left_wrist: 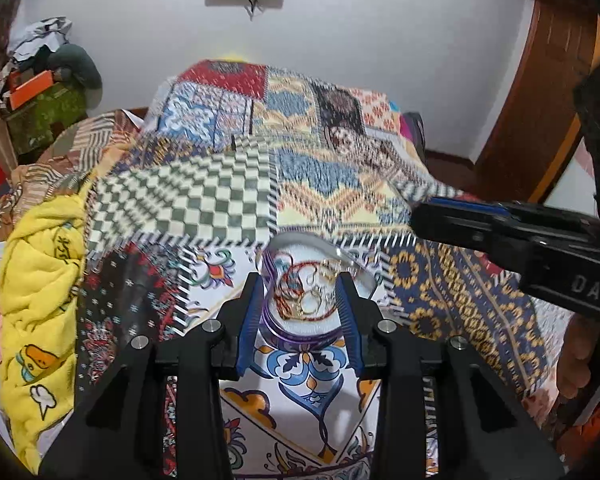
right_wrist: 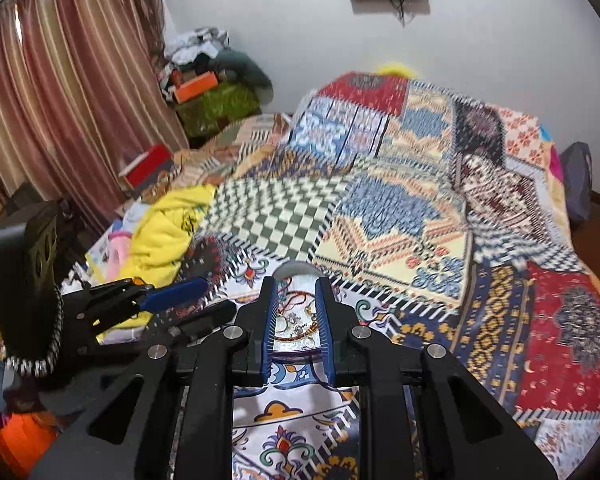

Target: Organize jewelry

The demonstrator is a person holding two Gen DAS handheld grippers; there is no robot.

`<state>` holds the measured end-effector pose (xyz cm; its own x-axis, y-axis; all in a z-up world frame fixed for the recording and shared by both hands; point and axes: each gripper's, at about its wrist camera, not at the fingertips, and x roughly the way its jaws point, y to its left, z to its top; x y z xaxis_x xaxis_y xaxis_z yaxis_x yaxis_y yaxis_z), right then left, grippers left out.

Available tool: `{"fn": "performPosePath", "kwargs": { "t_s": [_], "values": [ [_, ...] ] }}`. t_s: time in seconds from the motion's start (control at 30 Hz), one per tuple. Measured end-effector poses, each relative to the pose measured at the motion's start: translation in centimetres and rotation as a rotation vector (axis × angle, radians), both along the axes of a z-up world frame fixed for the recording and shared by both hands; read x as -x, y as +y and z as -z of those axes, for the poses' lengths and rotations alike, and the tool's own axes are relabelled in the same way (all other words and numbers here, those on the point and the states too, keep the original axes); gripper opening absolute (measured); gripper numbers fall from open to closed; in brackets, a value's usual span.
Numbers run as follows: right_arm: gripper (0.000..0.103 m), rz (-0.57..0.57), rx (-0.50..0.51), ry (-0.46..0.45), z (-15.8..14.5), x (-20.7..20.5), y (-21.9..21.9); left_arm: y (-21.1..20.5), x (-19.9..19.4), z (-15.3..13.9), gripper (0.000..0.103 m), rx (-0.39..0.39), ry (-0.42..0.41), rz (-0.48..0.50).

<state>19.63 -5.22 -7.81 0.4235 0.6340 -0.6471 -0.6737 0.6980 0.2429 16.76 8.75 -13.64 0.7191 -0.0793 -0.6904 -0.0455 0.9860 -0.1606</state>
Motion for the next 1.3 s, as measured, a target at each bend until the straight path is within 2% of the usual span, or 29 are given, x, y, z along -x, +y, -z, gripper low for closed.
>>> {"fn": "performPosePath", "kwargs": {
  "t_s": [0.17, 0.5, 0.53, 0.6, 0.67, 0.73, 0.77, 0.9, 0.97, 1.03, 1.3],
  "values": [
    [0.017, 0.027, -0.046, -0.082, -3.3, 2.3, -1.7, -0.1, 2.1, -4.0, 0.036, -0.018, -0.097, -0.021],
    [0.019, 0.107, -0.194, -0.284, -10.3, 8.1, -5.7, -2.8, 9.2, -13.4, 0.037, -0.088, -0.384, -0.027],
    [0.022, 0.119, -0.207, -0.306, -10.8, 8.8, -6.1, -3.3, 10.3, -14.5, 0.039, -0.092, -0.42, -0.02],
    [0.048, 0.141, -0.227, -0.349, -11.6, 10.0, -6.6, -3.7, 11.5, -15.7, 0.045, -0.099, -0.467, -0.02],
    [0.061, 0.178, -0.239, -0.413, -12.4, 11.5, -7.1, -4.3, 13.1, -16.9, 0.05, -0.118, -0.522, -0.032],
    [0.067, 0.197, -0.234, -0.455, -12.8, 12.5, -7.1, -4.6, 14.3, -17.7, 0.055, -0.126, -0.556, -0.047],
    [0.07, 0.208, -0.229, -0.475, -13.0, 12.9, -7.1, -4.7, 14.7, -18.0, 0.062, -0.124, -0.566, -0.051],
    [0.092, 0.255, -0.227, -0.516, -13.2, 13.9, -7.0, -4.6, 16.1, -18.6, 0.08, -0.12, -0.596, -0.08],
    [0.099, 0.273, -0.224, -0.523, -13.0, 14.0, -6.9, -4.6, 16.5, -18.8, 0.091, -0.132, -0.608, -0.095],
    [0.103, 0.286, -0.216, -0.531, -13.0, 14.1, -6.7, -4.7, 16.9, -18.9, 0.094, -0.147, -0.617, -0.112],
    [0.103, 0.302, -0.216, -0.541, -13.3, 14.8, -7.3, -4.7, 17.0, -18.5, 0.097, -0.158, -0.612, -0.134]
  ]
}}
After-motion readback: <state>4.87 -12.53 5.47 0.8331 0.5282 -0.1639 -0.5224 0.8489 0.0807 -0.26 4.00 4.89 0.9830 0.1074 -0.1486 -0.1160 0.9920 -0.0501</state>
